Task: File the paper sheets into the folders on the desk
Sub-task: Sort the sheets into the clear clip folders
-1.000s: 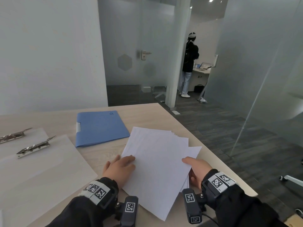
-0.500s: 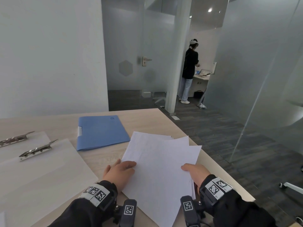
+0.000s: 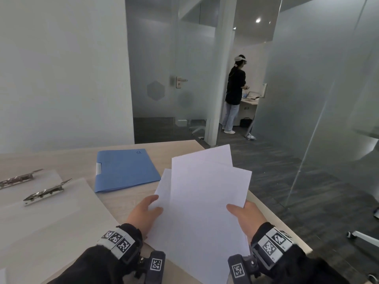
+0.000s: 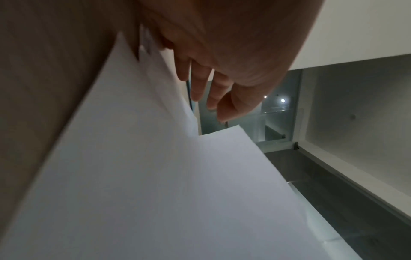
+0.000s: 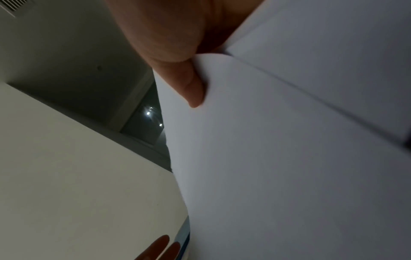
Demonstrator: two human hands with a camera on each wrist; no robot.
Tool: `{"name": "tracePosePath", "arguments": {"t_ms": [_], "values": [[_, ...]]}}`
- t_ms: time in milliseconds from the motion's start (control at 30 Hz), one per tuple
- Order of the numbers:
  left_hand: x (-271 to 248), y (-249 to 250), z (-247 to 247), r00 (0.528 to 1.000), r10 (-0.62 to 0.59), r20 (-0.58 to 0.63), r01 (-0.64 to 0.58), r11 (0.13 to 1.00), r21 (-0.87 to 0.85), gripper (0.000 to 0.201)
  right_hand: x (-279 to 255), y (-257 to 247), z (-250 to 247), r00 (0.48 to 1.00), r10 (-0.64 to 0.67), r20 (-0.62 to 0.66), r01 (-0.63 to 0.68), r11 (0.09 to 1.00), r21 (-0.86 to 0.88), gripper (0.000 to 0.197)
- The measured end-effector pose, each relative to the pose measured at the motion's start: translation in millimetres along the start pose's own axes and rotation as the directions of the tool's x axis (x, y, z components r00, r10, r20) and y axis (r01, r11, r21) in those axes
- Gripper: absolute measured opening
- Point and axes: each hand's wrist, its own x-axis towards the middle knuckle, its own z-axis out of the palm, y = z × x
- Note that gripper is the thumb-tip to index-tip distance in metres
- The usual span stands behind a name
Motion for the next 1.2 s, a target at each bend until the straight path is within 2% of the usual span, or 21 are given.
{"name": "tracePosePath", "arguments": {"t_ms": [67, 167, 233, 333, 433, 467, 567, 633, 700, 733, 800, 833, 867, 933, 1200], "values": [[2, 6, -2, 0.997, 0.062, -0.049, -0.064, 0.997, -0.04, 0.051, -7, -8, -3, 0.999, -0.039, 0.02, 0.038, 0.998, 0.041, 0.016], [3, 26, -7, 0.989, 0.144, -0.018, -0.144, 0.971, -0.192, 0.056, -17, -21, -2, 0.994, -0.108, 0.022, 0.104, 0.984, 0.145, 0.014], [5, 42, -11, 0.984, 0.176, 0.001, -0.167, 0.94, -0.297, 0.043, -21, -31, -1, 0.984, -0.176, 0.003, 0.172, 0.968, 0.182, 0.012], [3, 65, -16, 0.973, 0.227, -0.042, -0.226, 0.898, -0.378, 0.024, -24, -48, 0, 0.966, -0.257, -0.026, 0.256, 0.935, 0.246, 0.012], [-4, 80, -18, 0.957, 0.284, -0.064, -0.285, 0.869, -0.406, 0.025, -23, -62, -1, 0.954, -0.287, -0.086, 0.3, 0.918, 0.258, 0.014], [-5, 81, -18, 0.95, 0.303, -0.071, -0.304, 0.86, -0.41, 0.024, -23, -66, -2, 0.947, -0.306, -0.097, 0.32, 0.914, 0.248, 0.02], [-11, 75, -15, 0.944, 0.322, -0.078, -0.325, 0.857, -0.399, 0.014, -22, -70, -3, 0.948, -0.283, -0.146, 0.305, 0.938, 0.165, 0.059], [-13, 65, -10, 0.947, 0.31, -0.085, -0.319, 0.878, -0.357, 0.013, -22, -63, -1, 0.945, -0.298, -0.135, 0.316, 0.939, 0.137, 0.077], [-15, 54, -6, 0.948, 0.294, -0.12, -0.317, 0.897, -0.308, 0.033, -22, -52, 2, 0.943, -0.319, -0.091, 0.328, 0.938, 0.114, 0.089], [-15, 49, -4, 0.947, 0.286, -0.144, -0.318, 0.896, -0.309, 0.047, -21, -46, 3, 0.947, -0.315, -0.063, 0.32, 0.937, 0.141, 0.078], [-16, 43, 0, 0.943, 0.273, -0.188, -0.324, 0.884, -0.338, 0.056, -23, -37, 5, 0.959, -0.283, -0.004, 0.278, 0.942, 0.19, 0.032], [-17, 43, 3, 0.941, 0.276, -0.195, -0.33, 0.872, -0.36, 0.05, -24, -33, 5, 0.964, -0.264, 0.014, 0.257, 0.947, 0.193, 0.017], [-20, 44, 5, 0.943, 0.273, -0.192, -0.328, 0.864, -0.381, 0.039, -25, -30, 6, 0.968, -0.251, 0.028, 0.241, 0.95, 0.197, 0.012], [-24, 45, 9, 0.954, 0.261, -0.147, -0.299, 0.865, -0.404, 0.022, -26, -23, 8, 0.972, -0.232, 0.043, 0.217, 0.95, 0.224, 0.013], [-31, 36, 18, 0.978, 0.207, -0.008, -0.195, 0.908, -0.371, 0.021, -25, -5, 14, 0.989, -0.144, 0.043, 0.125, 0.944, 0.305, 0.023]]}}
